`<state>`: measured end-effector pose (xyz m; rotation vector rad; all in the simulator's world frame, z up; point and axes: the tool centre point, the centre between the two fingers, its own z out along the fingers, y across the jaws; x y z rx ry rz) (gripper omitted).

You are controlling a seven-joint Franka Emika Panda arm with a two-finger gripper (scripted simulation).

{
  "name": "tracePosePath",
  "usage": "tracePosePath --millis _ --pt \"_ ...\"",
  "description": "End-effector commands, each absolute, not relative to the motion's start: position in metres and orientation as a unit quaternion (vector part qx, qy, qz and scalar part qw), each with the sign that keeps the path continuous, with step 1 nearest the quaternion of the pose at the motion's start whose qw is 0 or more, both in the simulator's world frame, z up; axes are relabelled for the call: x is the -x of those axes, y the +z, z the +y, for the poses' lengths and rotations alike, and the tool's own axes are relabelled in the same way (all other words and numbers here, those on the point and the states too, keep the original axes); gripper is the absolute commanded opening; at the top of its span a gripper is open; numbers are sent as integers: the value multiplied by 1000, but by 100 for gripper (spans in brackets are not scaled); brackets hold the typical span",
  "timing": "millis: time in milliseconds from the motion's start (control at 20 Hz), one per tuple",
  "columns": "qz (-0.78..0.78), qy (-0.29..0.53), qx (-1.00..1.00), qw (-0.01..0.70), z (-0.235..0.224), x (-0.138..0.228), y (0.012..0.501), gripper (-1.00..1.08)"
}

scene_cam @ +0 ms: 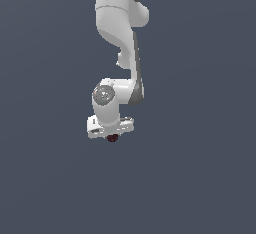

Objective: Pick up the object and move it to a goal position.

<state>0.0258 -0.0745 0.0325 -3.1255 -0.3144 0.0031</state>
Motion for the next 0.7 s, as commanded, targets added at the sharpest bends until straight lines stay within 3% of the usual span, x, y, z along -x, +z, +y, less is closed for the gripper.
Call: tracePosePath --millis 0,650 --pt "-100 0 995 0 -76 -24 39 -100" --pt "-100 0 995 0 -95 12 115 -100"
